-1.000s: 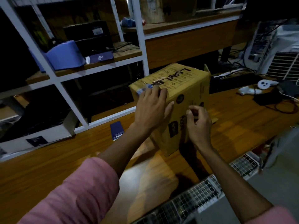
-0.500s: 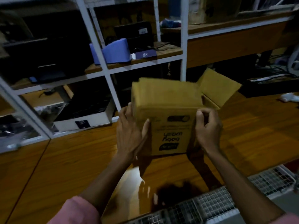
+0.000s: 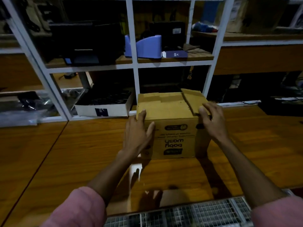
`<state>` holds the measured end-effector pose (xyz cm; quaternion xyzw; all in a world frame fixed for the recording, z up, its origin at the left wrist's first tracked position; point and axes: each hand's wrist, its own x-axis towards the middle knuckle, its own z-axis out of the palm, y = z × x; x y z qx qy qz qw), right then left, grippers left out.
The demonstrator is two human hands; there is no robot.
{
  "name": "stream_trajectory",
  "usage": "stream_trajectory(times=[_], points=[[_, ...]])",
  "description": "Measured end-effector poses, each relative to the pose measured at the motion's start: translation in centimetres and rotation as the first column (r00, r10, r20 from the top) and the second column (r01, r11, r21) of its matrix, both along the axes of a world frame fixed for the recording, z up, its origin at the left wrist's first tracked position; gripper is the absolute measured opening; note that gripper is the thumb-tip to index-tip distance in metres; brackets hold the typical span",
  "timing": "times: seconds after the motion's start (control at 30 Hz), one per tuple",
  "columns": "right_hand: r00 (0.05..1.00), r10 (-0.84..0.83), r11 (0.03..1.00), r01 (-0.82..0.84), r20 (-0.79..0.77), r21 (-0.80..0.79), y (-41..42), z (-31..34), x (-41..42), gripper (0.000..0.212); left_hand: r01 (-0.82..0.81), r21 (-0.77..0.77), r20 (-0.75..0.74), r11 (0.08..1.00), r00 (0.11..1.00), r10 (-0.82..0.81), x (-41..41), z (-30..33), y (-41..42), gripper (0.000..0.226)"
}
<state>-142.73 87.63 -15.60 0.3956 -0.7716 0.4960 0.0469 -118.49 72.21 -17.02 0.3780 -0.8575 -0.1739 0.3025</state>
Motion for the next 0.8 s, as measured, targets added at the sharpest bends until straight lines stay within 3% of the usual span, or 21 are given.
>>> stream_trajectory(times=[0.1,0.33,0.63,0.8], points=[[0.999,0.010,0.998,-0.007,-0.050,0.065,-0.9,-0.7,1.4,0.079,0.004,0.136,-0.183,0.991,0.983,0.021,0.6,-0.1,-0.1,0.067],[0.981,0.134,0.988,-0.121,-0.141,0.095,-7.2,-1.1,10.6,0.074,-0.244,0.182,-0.300,0.953,0.909,0.290,10.0,0.0,-3.2,0.057],[0.919,0.367,0.930,-0.363,-0.142,0.054,-19.8,-1.1,32.2,0.076,-0.536,0.086,-0.257,0.840,0.802,0.539,33.1,2.9,-10.9,0.051],[0.880,0.420,0.907,-0.407,-0.221,0.106,-25.0,-0.8,44.1,0.067,-0.638,0.102,-0.144,0.763,0.750,0.646,45.3,2.2,-14.0,0.057]])
